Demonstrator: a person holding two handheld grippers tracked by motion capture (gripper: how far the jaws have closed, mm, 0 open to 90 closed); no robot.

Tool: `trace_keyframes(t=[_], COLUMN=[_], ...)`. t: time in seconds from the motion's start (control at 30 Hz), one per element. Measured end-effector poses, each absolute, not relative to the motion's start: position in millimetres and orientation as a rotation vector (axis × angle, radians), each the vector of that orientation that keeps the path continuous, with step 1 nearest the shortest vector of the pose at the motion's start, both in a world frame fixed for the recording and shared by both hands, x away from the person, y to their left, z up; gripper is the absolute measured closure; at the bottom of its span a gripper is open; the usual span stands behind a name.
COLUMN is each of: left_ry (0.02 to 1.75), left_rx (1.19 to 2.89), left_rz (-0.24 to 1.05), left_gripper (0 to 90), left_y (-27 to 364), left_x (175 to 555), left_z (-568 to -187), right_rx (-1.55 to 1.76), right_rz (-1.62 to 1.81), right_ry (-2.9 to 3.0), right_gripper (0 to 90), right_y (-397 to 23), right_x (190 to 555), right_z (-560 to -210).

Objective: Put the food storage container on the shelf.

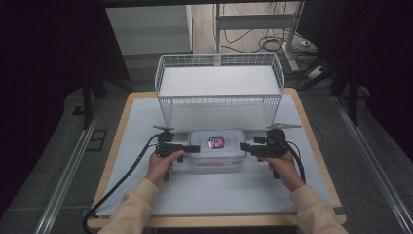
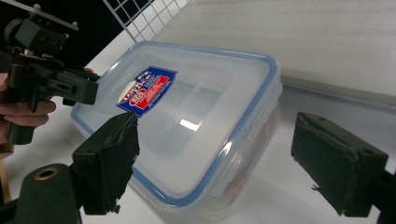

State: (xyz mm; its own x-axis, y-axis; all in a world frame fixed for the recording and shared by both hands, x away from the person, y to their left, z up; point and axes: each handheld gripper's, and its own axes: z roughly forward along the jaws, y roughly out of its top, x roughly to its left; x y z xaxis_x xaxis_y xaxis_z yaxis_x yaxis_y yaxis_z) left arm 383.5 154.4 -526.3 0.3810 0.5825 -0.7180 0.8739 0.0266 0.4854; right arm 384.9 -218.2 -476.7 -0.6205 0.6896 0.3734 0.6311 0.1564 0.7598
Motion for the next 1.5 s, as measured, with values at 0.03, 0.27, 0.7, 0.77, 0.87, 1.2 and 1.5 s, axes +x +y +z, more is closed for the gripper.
trace_keyframes(t=[0.03, 0.27, 0.7, 0.77, 0.87, 1.2, 1.5], left_ry=[1.307, 1.291, 1.285, 1.282, 1.282, 1.246, 1.215], left_rx=[1.663, 1.645, 1.639, 1.643, 1.641, 1.643, 1.655], left_rz=[-0.373, -0.363, -0.356, -0.354, -0.352, -0.307, -0.217], left_gripper=[20.8, 27.3, 28.0, 28.0, 28.0, 33.5, 39.8], left_y=[154.4, 155.3, 155.8, 155.9, 155.6, 157.4, 155.8], left_x=[383.5, 383.0, 382.3, 382.1, 381.8, 372.4, 350.9], left_z=[-526.3, -526.0, -526.7, -526.8, -526.7, -523.5, -516.2], right_rx=[1.339, 1.403, 1.559, 1.594, 1.617, 1.647, 1.562], right_rz=[1.488, 1.527, 1.566, 1.576, 1.587, 1.664, 1.69], right_ry=[2.342, 2.359, 2.471, 2.499, 2.484, 2.454, 2.457], right_gripper=[14.8, 14.3, 18.6, 21.0, 24.6, 39.9, 47.9], right_y=[-218.2, -223.3, -210.7, -208.0, -208.9, -221.2, -226.9], right_x=[384.9, 391.1, 414.2, 417.6, 418.3, 414.8, 399.4], right_z=[-476.7, -482.0, -504.2, -509.3, -509.3, -505.7, -497.3])
